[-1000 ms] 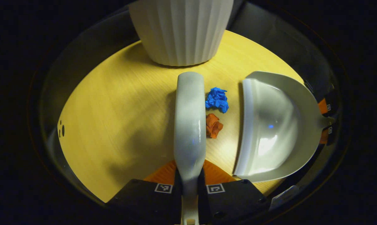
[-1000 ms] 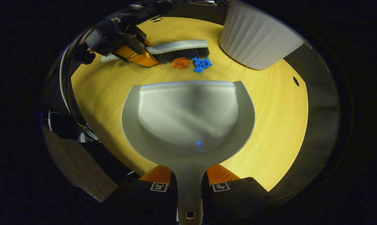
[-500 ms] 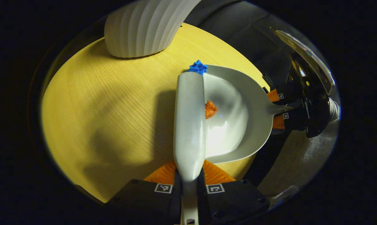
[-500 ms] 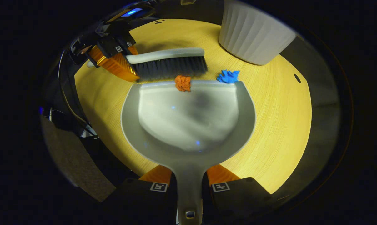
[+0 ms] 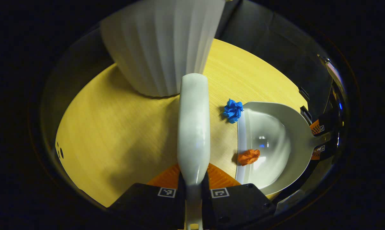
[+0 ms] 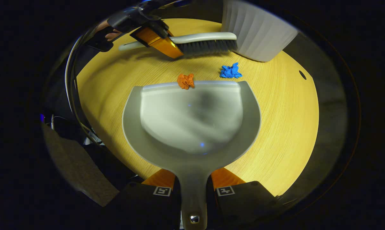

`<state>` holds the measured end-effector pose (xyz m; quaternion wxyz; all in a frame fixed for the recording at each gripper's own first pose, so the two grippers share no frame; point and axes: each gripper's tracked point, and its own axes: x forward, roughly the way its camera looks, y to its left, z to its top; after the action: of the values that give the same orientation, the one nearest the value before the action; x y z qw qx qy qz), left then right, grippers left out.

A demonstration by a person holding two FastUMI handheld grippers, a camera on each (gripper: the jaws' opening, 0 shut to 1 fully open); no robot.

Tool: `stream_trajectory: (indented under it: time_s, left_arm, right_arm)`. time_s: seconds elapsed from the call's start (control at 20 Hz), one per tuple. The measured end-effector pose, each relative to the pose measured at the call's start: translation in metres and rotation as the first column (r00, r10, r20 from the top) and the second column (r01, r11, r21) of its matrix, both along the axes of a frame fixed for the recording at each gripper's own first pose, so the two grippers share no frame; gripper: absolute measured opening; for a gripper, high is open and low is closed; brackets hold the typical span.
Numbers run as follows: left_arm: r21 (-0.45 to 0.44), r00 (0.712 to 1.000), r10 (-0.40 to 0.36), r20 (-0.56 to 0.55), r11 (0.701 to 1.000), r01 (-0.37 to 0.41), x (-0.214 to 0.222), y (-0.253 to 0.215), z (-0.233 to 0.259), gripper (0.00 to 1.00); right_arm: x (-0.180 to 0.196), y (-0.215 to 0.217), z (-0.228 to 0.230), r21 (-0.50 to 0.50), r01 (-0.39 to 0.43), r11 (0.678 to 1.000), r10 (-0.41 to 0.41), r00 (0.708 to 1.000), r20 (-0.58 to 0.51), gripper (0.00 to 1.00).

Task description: Pick up the small broom and dustpan from the desktop, sweep the trash into the dustpan with the broom, and then empty the trash into the garbage bin.

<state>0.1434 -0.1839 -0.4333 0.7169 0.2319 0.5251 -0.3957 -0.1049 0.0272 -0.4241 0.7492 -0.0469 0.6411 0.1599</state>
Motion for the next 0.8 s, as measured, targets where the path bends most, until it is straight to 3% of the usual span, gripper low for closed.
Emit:
stream_trajectory:
  time_s: [0.15, 0.4, 0.65, 0.8]
  left_arm:
    - [0.005, 0.995, -0.089, -0.037, 0.996, 0.090, -0.003, -0.019, -0.003, 0.25]
    - [-0.044, 0.970, -0.163, -0.178, 0.986, 0.158, -0.038, -0.026, -0.001, 0.25]
    - [-0.127, 0.928, -0.134, -0.349, 0.987, 0.094, -0.088, -0.031, 0.013, 0.25]
    - [-0.152, 0.946, -0.057, -0.318, 0.988, 0.009, -0.088, -0.030, 0.021, 0.25]
  right_arm:
    - [0.001, -0.001, 0.000, -0.005, 0.026, 1.000, -0.026, 1.000, -0.002, 0.36]
    - [0.003, 0.001, -0.002, 0.002, 0.052, 0.999, -0.052, 0.999, 0.007, 0.36]
    - [0.007, 0.002, -0.005, 0.015, 0.052, 0.999, -0.053, 0.998, 0.043, 0.36]
    - [0.003, 0.003, -0.005, 0.028, 0.071, 0.997, -0.074, 0.994, 0.083, 0.36]
